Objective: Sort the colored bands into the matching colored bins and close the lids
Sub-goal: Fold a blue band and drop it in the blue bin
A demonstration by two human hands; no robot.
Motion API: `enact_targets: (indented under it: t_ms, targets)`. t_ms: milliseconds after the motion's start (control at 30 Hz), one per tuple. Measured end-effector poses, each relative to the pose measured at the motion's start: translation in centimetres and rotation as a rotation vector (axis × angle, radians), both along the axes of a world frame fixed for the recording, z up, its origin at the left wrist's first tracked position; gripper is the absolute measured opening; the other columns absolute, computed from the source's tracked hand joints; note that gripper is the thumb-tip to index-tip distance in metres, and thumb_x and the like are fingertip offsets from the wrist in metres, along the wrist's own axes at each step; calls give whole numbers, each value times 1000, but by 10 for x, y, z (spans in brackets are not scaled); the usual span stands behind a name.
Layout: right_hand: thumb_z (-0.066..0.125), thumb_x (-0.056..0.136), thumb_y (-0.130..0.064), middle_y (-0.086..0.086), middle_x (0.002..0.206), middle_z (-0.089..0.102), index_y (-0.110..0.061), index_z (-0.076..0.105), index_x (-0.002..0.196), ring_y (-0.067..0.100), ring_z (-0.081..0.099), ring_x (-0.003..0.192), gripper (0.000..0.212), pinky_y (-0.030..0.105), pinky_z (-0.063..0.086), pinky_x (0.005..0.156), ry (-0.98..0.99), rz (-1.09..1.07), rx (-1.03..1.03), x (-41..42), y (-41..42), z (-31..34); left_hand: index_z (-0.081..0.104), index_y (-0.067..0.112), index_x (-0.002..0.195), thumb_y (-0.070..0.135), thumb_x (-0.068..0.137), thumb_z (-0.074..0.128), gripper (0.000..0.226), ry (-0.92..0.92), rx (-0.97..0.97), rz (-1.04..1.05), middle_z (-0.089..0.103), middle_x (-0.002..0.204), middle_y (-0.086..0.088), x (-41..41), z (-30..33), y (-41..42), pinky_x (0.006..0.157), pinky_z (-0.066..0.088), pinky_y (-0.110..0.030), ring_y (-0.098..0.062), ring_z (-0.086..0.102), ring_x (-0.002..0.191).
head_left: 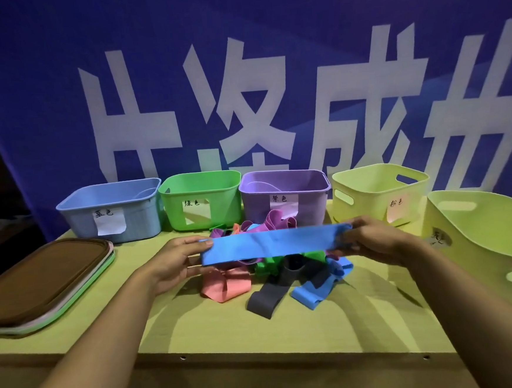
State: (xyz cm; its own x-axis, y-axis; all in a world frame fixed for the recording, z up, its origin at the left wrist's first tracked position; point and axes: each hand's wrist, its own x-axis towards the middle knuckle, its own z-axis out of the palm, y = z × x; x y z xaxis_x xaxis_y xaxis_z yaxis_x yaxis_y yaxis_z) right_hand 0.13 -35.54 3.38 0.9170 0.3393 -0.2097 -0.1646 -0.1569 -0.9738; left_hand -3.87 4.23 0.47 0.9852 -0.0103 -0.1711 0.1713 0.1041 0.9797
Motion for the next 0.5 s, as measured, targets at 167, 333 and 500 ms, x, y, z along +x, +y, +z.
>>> enact_targets:
  t_ms: [167, 333, 500]
  targets:
    - [66, 95, -1, 20, 92, 67, 12, 63, 117, 20, 67, 74, 26, 21, 60, 66, -185, -268, 159, 3, 2, 7, 72, -1, 112, 12, 83, 77, 32, -7, 20, 28, 76, 110, -18, -1, -10, 0, 72, 65, -34, -26, 75, 94]
    - [67, 97, -13, 13, 89, 68, 6, 67, 117, 17, 65, 74, 27, 24, 59, 68, -268, -493, 189, 9, 9, 10, 74, -1, 103, 25, 69, 86, 44, -32, 161, 29, 77, 98, -14, -5, -18, -12, 63, 61, -29, -19, 74, 76]
    - [67, 99, -19, 8, 105, 71, -5, 70, 121, 21, 66, 97, 27, 25, 54, 70, -420, -589, 174, 21, 22, 39, 75, 11, 92, 34, 86, 82, 24, 4, 453, -146, 78, 86, -18, -18, -18, -45, 70, 58, -42, -39, 73, 79]
